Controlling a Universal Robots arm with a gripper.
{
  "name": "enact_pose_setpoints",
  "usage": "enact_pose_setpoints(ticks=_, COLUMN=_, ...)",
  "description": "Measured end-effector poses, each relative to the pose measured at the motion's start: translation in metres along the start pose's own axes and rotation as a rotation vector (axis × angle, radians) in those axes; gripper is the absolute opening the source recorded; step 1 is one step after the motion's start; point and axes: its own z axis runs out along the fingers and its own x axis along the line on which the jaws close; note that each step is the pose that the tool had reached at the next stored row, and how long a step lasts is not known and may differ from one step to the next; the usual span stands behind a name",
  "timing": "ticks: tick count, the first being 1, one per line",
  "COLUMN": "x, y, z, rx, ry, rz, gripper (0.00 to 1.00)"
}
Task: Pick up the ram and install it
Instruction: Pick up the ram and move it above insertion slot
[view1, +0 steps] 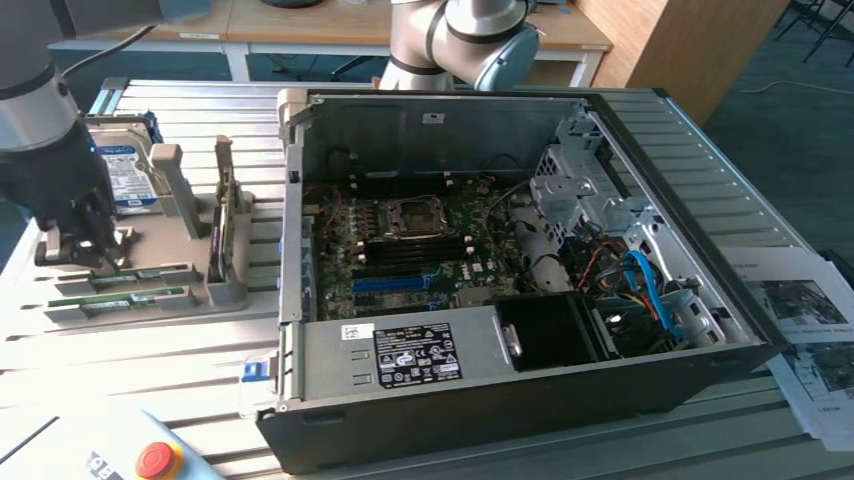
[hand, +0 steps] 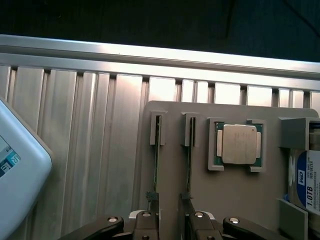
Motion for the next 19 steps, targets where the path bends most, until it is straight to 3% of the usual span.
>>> enact_pose_setpoints(ticks=16, x=0.002, y=-0.0012, z=0.0292, rx=-0.0001, ry=0.0000, rz=0.000, gripper=0.30)
enact_pose_setpoints(ticks=19, x=0.002, y=-0.0013, z=0.0306, rx=-0.0004, ry=0.0002, rz=0.000, gripper=0.30)
